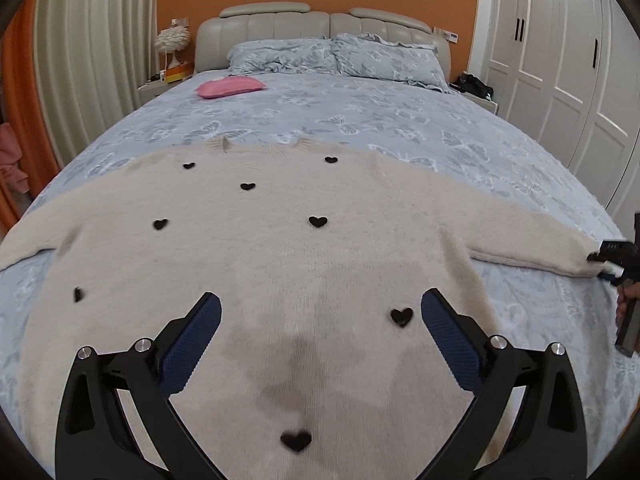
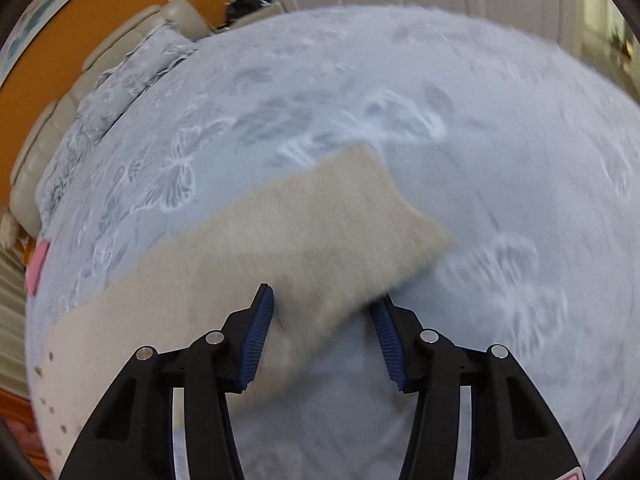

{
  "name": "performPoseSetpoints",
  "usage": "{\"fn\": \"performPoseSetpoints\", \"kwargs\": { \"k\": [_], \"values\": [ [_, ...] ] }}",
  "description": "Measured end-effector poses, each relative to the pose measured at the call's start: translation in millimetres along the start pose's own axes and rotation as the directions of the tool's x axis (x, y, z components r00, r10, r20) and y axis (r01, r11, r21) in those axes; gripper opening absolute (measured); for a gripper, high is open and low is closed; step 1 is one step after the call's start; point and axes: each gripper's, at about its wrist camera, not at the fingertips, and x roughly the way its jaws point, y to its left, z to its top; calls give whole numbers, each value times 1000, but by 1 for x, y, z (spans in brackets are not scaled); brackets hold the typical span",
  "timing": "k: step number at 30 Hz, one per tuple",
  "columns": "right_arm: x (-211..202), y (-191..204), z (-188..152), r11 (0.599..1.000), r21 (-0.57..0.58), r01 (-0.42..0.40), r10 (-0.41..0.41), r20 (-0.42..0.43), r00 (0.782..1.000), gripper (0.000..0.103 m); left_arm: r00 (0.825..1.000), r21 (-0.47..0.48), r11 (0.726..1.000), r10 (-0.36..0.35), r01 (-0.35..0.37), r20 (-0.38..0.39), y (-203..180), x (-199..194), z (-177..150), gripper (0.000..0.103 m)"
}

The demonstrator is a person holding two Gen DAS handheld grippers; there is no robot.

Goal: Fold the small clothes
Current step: 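Grasp a sleeve cuff with the right tool while the left tool grasps the other cuff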

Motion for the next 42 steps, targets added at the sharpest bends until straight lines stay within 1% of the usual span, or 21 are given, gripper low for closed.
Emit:
{"fn": "performPoseSetpoints", "kwargs": {
  "k": [1, 2, 4, 6, 9, 13, 16, 17, 20, 22, 25, 27, 29, 31, 32, 34, 35, 36, 37, 39, 42],
  "values": [
    [1, 6, 2, 1000, -28, -2, 2, 7, 1000, 14, 1000, 2, 1000, 0, 0, -5, 1, 6, -1, 98],
    [2, 14, 6, 998, -50, -32, 32, -2, 999, 9, 1000, -2, 1000, 2, -2, -12, 4, 11, -2, 98],
    [-9, 28, 9, 995, -64, -75, 78, 40, 996, 9, 1000, -13, 1000, 12, -13, -22, 12, 17, -3, 98],
    [-31, 61, 11, 984, -115, -139, 149, 86, 985, 9, 999, -25, 999, 23, -24, -29, 22, 18, 1, 98],
    [-69, 136, 7, 935, -231, -268, 298, 106, 949, 9, 999, -84, 996, 41, -42, -7, 45, 15, 14, 98],
    [-116, 271, -29, 791, -436, -428, 489, 30, 872, 9, 999, -159, 987, 42, -38, 23, 76, 5, 26, 98],
    [-133, 362, -73, 676, -528, -515, 567, -73, 820, 9, 998, -220, 975, 52, -42, 39, 103, -1, 33, 98],
    [-135, 393, -94, 636, -561, -530, 578, -110, 809, 9, 998, -241, 970, 47, -36, 41, 110, -1, 34, 98],
    [-126, 465, -158, 537, -634, -555, 565, -218, 796, 9, 999, -329, 944, 30, -16, 38, 137, -1, 38, 98],
    [-115, 494, -198, 488, -662, -569, 538, -285, 793, 9, 999, -387, 922, 9, 4, 31, 153, 0, 38, 98],
    [-93, 528, -266, 416, -700, -580, 473, -378, 796, 11, 999, -459, 889, 18, 1, 35, 177, 3, 37, 98],
    [-71, 542, -306, 372, -723, -582, 387, -449, 805, 16, 999, -475, 880, 22, -2, 36, 189, 4, 36, 98],
    [-69, 540, -318, 384, -722, -576, 357, -459, 814, 17, 1000, -483, 876, 14, -21, -18, 198, 14, 36, 98],
    [-81, 520, -302, 433, -700, -568, 405, -411, 816, 21, 1000, -511, 860, 1, -6, -9, 205, 15, 33, 98],
    [-92, 499, -285, 483, -674, -559, 450, -357, 819, 38, 1000, -529, 848, 2, -3, -2, 208, 16, 32, 98],
    [-109, 457, -256, 583, -635, -508, 477, -239, 846, 51, 1000, -551, 834, -23, 21, 4, 211, 20, 32, 98],
    [-116, 425, -240, 647, -613, -454, 457, -165, 874, 51, 999, -560, 828, -34, 31, 4, 212, 23, 33, 98],
    [-118, 405, -231, 684, -605, -407, 424, -124, 897, 51, 999, -568, 822, -53, 44, 2, 212, 27, 33, 98],
    [-120, 374, -222, 734, -598, -321, 358, -60, 932, 51, 998, -571, 820, -60, 49, -2, 212, 30, 33, 98],
    [-116, 338, -215, 783, -581, -224, 278, 4, 961, 51, 998, -563, 826, -64, 40, -23, 208, 40, 34, 98],
    [-92, 291, -206, 833, -521, -188, 212, -14, 977, 51, 997, -546, 838, -43, -2, -69, 206, 58, 35, 98]
  ]
}}
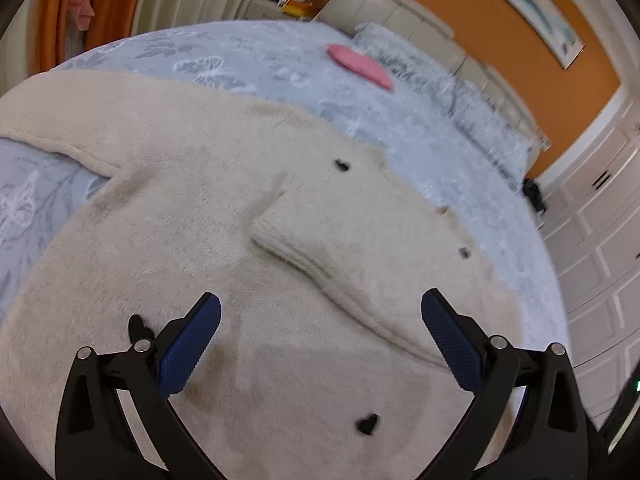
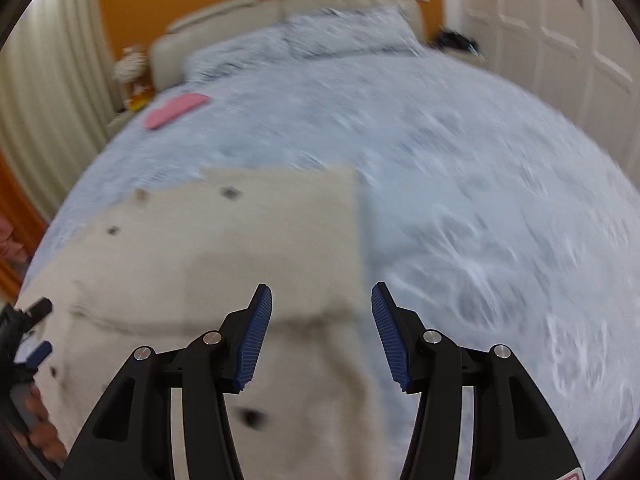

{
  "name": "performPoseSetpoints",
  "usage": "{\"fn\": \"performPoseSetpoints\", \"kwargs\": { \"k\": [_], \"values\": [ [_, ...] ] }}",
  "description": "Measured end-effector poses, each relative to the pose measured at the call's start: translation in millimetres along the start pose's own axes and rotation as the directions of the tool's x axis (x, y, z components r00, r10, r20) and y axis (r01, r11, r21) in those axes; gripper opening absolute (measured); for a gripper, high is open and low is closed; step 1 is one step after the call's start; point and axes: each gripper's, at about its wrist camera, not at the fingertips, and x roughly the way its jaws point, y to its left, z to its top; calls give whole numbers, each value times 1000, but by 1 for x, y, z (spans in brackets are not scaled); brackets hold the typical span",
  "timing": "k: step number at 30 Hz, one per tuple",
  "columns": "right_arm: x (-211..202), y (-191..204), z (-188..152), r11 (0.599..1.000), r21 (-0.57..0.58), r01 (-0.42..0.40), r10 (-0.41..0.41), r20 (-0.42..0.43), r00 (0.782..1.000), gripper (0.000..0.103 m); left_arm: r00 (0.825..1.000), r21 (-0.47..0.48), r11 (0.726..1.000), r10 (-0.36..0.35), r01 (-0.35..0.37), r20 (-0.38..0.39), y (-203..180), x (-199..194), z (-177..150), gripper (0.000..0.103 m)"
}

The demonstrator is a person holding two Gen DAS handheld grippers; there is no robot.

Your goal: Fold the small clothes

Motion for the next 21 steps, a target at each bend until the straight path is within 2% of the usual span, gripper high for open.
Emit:
{"fn": "performPoseSetpoints", "kwargs": {
  "k": [3, 6, 8, 9, 10, 11, 13, 14, 17, 19, 21],
  "values": [
    [22, -15, -9, 999, 29, -22, 24, -49, 998, 51, 999, -43, 999, -4, 2, -43, 7, 28, 6, 97],
    [39, -10, -3, 998, -16, -54, 53, -66, 996, 51, 997, -31, 998, -64, 63, -45, 4, 44, 14, 76],
    [52, -6, 2, 997, -27, -79, 77, -71, 995, 50, 987, 7, 990, -137, 138, -88, -3, 61, 18, 20],
    [60, -8, 2, 995, -18, -93, 91, -87, 992, 45, 984, 10, 988, -151, 153, -97, -5, 67, 19, 14],
    [65, -8, 4, 993, 1, -117, 117, -102, 988, 30, 980, 15, 983, -181, 183, -88, -7, 69, 21, 11],
    [68, -11, 5, 988, 49, -150, 154, -105, 982, 24, 979, 21, 981, -188, 190, -74, -8, 68, 22, 9],
    [60, -15, 11, 976, 106, -192, 200, -70, 977, 19, 977, 37, 977, -210, 211, -35, -11, 59, 27, 9],
    [45, -15, 18, 966, 128, -224, 227, -13, 974, 19, 977, 45, 976, -215, 215, -4, -12, 53, 31, 9],
    [22, -12, 27, 965, 116, -235, 228, 70, 971, 18, 976, 47, 976, -215, 213, 34, -8, 47, 40, 9],
    [37, -14, 19, 974, 112, -195, 193, 26, 981, 19, 980, 33, 979, -200, 200, 3, 0, 58, 38, 9],
    [75, -20, -2, 982, 134, -133, 148, -102, 984, 19, 984, -2, 985, -170, 171, -55, 13, 77, 28, 9]
  ]
}}
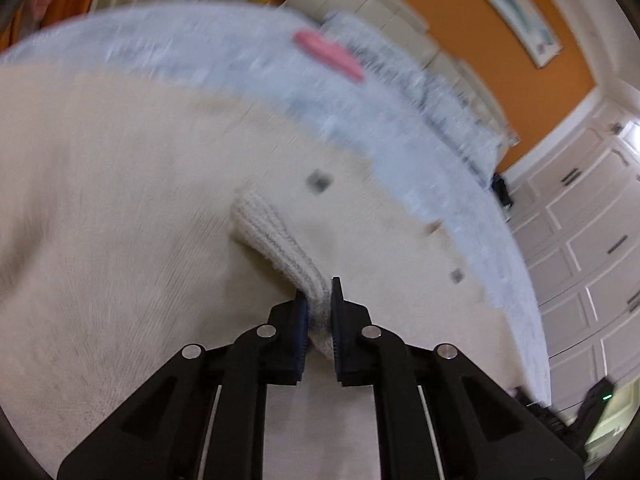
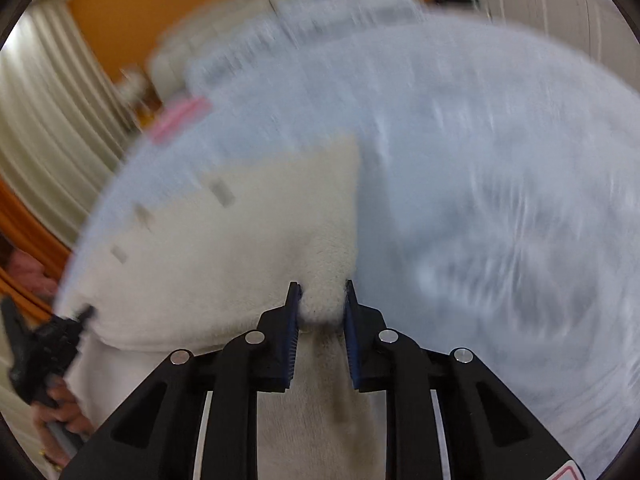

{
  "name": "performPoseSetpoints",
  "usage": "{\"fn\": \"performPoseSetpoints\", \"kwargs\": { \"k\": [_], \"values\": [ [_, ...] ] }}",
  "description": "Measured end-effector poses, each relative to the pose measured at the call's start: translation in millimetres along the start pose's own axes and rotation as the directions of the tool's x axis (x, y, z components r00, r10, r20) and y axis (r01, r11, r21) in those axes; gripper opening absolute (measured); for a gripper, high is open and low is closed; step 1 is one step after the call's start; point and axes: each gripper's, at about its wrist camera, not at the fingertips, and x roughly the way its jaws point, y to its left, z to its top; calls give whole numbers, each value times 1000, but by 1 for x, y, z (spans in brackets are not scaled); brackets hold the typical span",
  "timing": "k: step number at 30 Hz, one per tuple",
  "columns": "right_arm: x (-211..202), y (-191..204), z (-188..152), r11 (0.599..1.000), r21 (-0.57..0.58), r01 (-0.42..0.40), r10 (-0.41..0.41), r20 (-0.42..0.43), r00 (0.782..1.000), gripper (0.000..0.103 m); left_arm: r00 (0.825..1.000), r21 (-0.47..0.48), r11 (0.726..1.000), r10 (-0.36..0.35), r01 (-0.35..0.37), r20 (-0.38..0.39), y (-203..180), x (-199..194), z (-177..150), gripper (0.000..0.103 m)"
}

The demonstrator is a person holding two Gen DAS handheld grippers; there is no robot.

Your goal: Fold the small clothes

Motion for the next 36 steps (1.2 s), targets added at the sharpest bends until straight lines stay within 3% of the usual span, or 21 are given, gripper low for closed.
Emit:
{"fn": "performPoseSetpoints", "kwargs": {
  "k": [5, 7, 9, 11, 12, 14, 16, 17, 19, 20, 23, 26, 27, 28, 30, 31, 32, 33, 34, 35, 36],
  "values": [
    [-29, 16, 10, 999, -16, -34, 36, 98, 995, 19, 999, 15, 1000, -22, 22, 45, -9, -7, 1, 10],
    [-21, 17, 8, 1000, -24, -4, 6, 69, 998, 20, 999, 37, 999, 32, -33, 20, -9, 3, -2, 13],
    [2, 7, -2, 999, 2, 44, -44, -8, 999, 25, 1000, -9, 1000, 6, -6, 13, 1, 6, -5, 13],
    [-7, 6, 1, 998, 50, 29, -30, 12, 999, 28, 1000, -67, 998, -19, 20, 13, 6, -2, -1, 18],
    [-14, 10, 5, 998, 51, 31, -33, 35, 999, 28, 999, -99, 995, -15, 18, 32, 8, -9, 2, 24],
    [-36, 22, 7, 997, 47, 63, -68, 124, 990, 33, 991, -188, 982, -6, 31, 131, 17, -34, 4, 55],
    [-52, 36, 3, 998, 10, 63, -64, 191, 980, 33, 967, -318, 947, 36, 47, 252, 37, -74, 8, 76],
    [-58, 46, 1, 999, -11, 52, -48, 222, 974, 33, 955, -371, 927, 61, 53, 289, 49, -90, 8, 85],
    [-62, 64, -4, 999, -53, 14, -1, 245, 970, 35, 927, -465, 884, 128, 55, 353, 79, -122, 11, 90],
    [-61, 71, -6, 998, -68, 2, 15, 241, 970, 38, 915, -490, 871, 169, 36, 367, 95, -136, 14, 90],
    [-52, 86, -13, 992, -118, -34, 56, 196, 979, 39, 880, -567, 816, 349, -116, 322, 158, -173, 41, 90],
    [-47, 97, -19, 988, -143, -50, 74, 169, 983, 39, 826, -658, 718, 499, -225, 262, 225, -201, 68, 90],
    [-48, 94, -25, 988, -145, -54, 78, 165, 983, 40, 804, -698, 668, 549, -259, 227, 247, -207, 77, 90],
    [-46, 95, -29, 988, -146, -58, 81, 161, 984, 42, 792, -720, 641, 570, -264, 217, 259, -210, 80, 90],
    [-41, 99, -32, 986, -155, -60, 84, 151, 985, 44, 800, -767, 589, 574, -255, 175, 295, -211, 90, 90],
    [-39, 101, -33, 985, -161, -56, 80, 146, 986, 44, 807, -784, 575, 564, -231, 176, 307, -208, 90, 89],
    [-36, 102, -34, 985, -165, -53, 78, 144, 987, 44, 798, -787, 576, 570, -221, 193, 312, -209, 91, 86],
    [-35, 103, -35, 984, -168, -50, 75, 141, 987, 44, 781, -784, 575, 592, -235, 200, 312, -212, 94, 81],
    [-34, 103, -36, 984, -171, -49, 73, 138, 988, 44, 775, -773, 580, 602, -257, 194, 311, -209, 98, 62],
    [-33, 104, -37, 984, -171, -46, 70, 136, 988, 44, 784, -747, 602, 593, -281, 182, 311, -203, 105, 35],
    [-32, 103, -36, 984, -170, -44, 68, 137, 988, 44, 796, -731, 615, 581, -295, 168, 312, -200, 109, 21]
  ]
}}
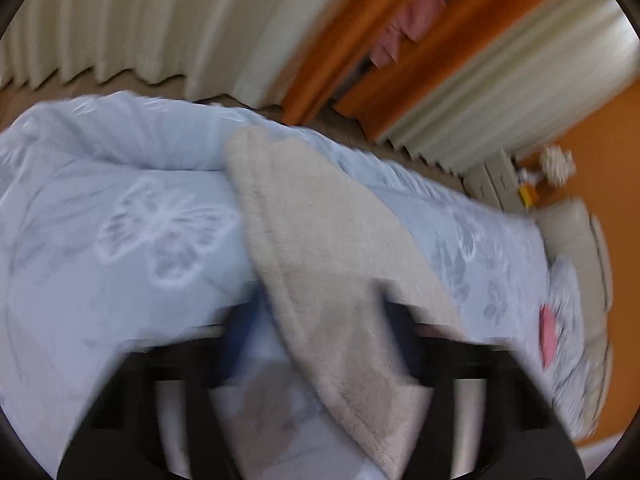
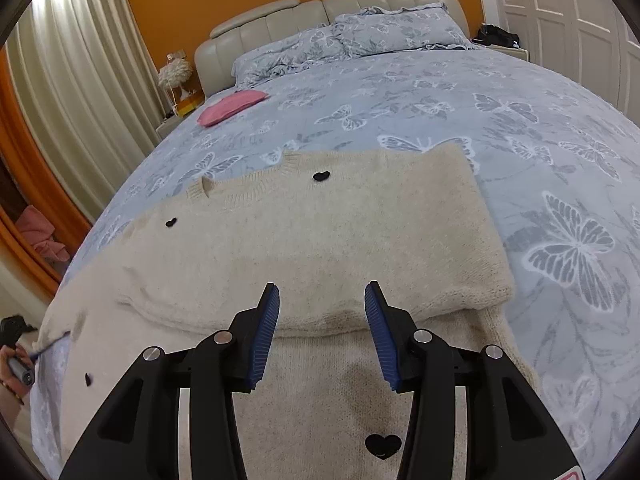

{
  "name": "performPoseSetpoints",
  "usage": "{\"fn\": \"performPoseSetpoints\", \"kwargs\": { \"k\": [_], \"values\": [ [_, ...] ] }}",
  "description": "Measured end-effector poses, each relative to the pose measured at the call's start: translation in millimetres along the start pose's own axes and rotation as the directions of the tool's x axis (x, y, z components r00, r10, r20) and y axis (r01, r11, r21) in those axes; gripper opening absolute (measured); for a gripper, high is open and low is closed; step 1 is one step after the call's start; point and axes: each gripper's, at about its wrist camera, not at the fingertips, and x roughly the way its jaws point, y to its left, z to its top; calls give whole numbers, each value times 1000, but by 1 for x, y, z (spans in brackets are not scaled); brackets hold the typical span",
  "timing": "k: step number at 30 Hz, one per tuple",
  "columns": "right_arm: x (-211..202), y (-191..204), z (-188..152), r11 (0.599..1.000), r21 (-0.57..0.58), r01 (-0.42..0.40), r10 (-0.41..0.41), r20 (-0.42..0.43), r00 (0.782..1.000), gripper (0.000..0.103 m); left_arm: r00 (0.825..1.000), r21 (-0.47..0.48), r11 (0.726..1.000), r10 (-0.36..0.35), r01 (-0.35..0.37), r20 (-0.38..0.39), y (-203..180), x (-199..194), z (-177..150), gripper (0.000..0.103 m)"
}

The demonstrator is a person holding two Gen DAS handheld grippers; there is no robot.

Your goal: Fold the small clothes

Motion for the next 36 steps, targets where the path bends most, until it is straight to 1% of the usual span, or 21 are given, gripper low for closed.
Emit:
{"fn": "performPoseSetpoints", "kwargs": {
  "k": [1, 4, 5, 6, 8, 10, 12, 13, 15, 17, 18, 19, 20, 23, 24, 25, 26, 29, 32, 34, 36],
  "values": [
    [0, -1, 0, 1000, 2, 2, -2, 1, 1000, 44, 1000, 15, 1000, -8, 8, -12, -3, 1, 3, 10],
    [0, -5, 2, 1000, 16, 4, -4, 6, 1000, 44, 996, 58, 995, -80, 77, 49, -22, -26, 2, 9],
    [0, -8, 3, 1000, 30, 2, -2, 5, 1000, 44, 991, 115, 987, -117, 110, 58, -43, -40, -7, 9],
    [0, -10, 5, 999, 39, -1, 0, 4, 1000, 44, 987, 162, 977, -151, 140, 58, -65, -51, -20, 9],
    [-2, -15, 7, 998, 64, -9, 9, 7, 1000, 44, 965, 282, 930, -258, 237, 38, -111, -83, -48, 9],
    [-5, -20, 10, 997, 77, -13, 12, 13, 1000, 44, 934, 397, 858, -358, 326, 7, -149, -116, -83, 9],
    [-8, -26, 13, 996, 91, -12, 10, 23, 1000, 44, 883, 512, 747, -466, 425, -53, -189, -154, -134, 9],
    [-9, -29, 15, 995, 99, -15, 13, 25, 1000, 44, 851, 544, 687, -514, 482, -106, -205, -171, -163, 9],
    [-10, -36, 17, 993, 118, -19, 16, 26, 1000, 44, 797, 566, 592, -565, 574, -216, -227, -190, -220, 9],
    [-10, -44, 20, 990, 137, -21, 18, 20, 1000, 44, 768, 566, 539, -559, 624, -314, -237, -191, -272, 10],
    [-9, -47, 21, 990, 142, -20, 18, 17, 1000, 45, 764, 567, 524, -534, 636, -363, -239, -183, -302, 10],
    [-9, -50, 22, 989, 150, -19, 17, 13, 1000, 45, 763, 564, 520, -511, 642, -397, -237, -178, -322, 11],
    [-7, -54, 22, 987, 160, -21, 20, 7, 1000, 46, 755, 547, 522, -456, 655, -471, -233, -160, -353, 12],
    [-3, -65, 24, 981, 191, -27, 29, -8, 1000, 46, 778, 543, 566, -352, 620, -521, -207, -130, -397, 15],
    [-2, -67, 25, 980, 197, -30, 33, -13, 999, 46, 789, 539, 590, -330, 601, -519, -195, -125, -403, 18],
    [-1, -69, 25, 979, 200, -31, 35, -16, 999, 46, 791, 524, 612, -323, 593, -519, -182, -125, -404, 34],
    [0, -70, 26, 979, 202, -32, 37, -20, 999, 46, 793, 510, 626, -329, 590, -513, -173, -126, -400, 57],
    [1, -63, 28, 982, 184, -52, 60, -35, 998, 48, 807, 462, 669, -405, 582, -430, -139, -142, -374, 79],
    [-2, -45, 31, 986, 136, -93, 100, -47, 994, 58, 834, 457, 701, -406, 547, -375, -131, -138, -343, 83],
    [-5, -27, 31, 990, 90, -111, 117, -56, 992, 60, 845, 439, 727, -395, 528, -362, -133, -127, -326, 83],
    [-4, 4, 30, 990, 17, -143, 144, -84, 986, 66, 847, 420, 742, -397, 523, -353, -133, -119, -311, 83]
  ]
}}
